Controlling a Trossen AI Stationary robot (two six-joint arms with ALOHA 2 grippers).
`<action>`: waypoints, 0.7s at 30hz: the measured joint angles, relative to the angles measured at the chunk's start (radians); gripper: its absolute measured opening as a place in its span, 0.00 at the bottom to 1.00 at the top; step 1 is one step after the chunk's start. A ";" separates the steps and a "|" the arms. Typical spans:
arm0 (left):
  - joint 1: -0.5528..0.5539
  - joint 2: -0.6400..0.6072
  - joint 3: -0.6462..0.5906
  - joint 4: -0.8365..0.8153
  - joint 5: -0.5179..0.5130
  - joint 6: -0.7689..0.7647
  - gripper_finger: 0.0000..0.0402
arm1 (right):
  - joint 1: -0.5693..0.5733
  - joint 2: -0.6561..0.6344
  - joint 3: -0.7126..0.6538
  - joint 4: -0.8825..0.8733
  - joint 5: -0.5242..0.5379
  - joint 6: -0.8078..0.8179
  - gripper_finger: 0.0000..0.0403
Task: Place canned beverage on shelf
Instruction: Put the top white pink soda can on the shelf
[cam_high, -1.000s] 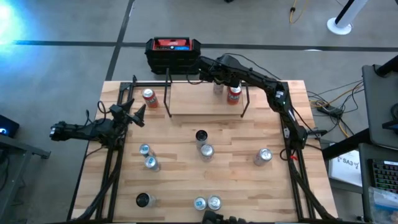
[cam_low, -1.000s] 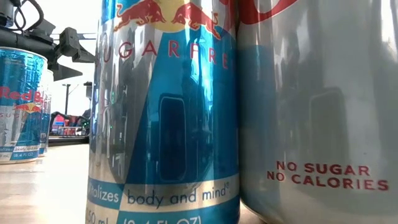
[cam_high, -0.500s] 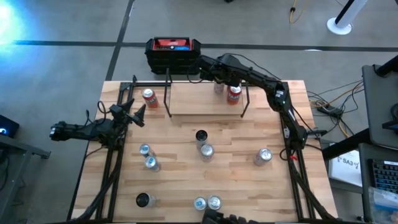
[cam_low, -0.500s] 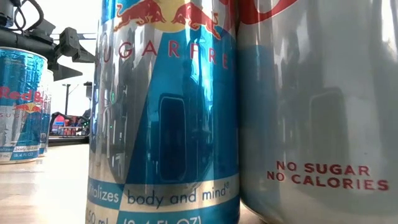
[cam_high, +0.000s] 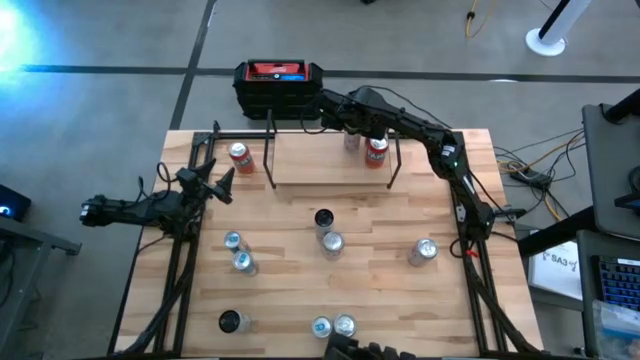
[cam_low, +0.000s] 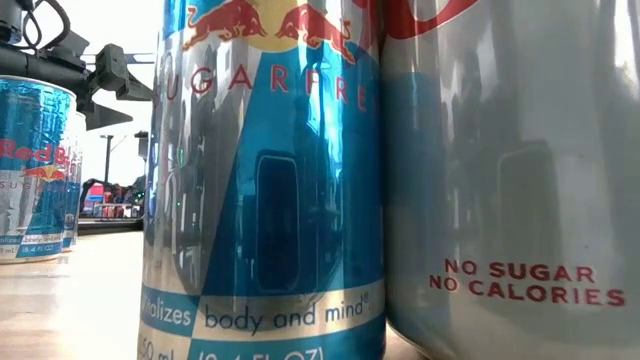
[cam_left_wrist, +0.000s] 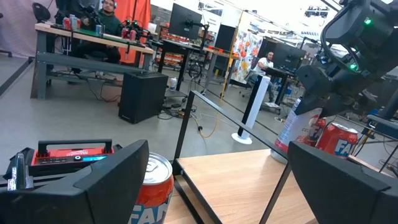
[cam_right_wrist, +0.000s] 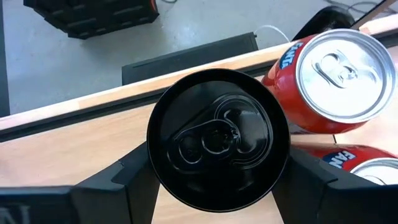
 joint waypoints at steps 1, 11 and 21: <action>0.000 0.000 0.000 0.000 0.000 0.000 0.92 | 0.000 0.001 0.000 0.002 0.004 0.000 0.60; 0.000 0.000 0.000 0.000 0.000 0.000 0.92 | -0.008 0.001 0.000 0.007 0.005 0.000 0.65; 0.000 0.000 0.000 0.000 0.000 0.000 0.92 | -0.007 0.001 0.000 0.007 0.005 0.000 0.68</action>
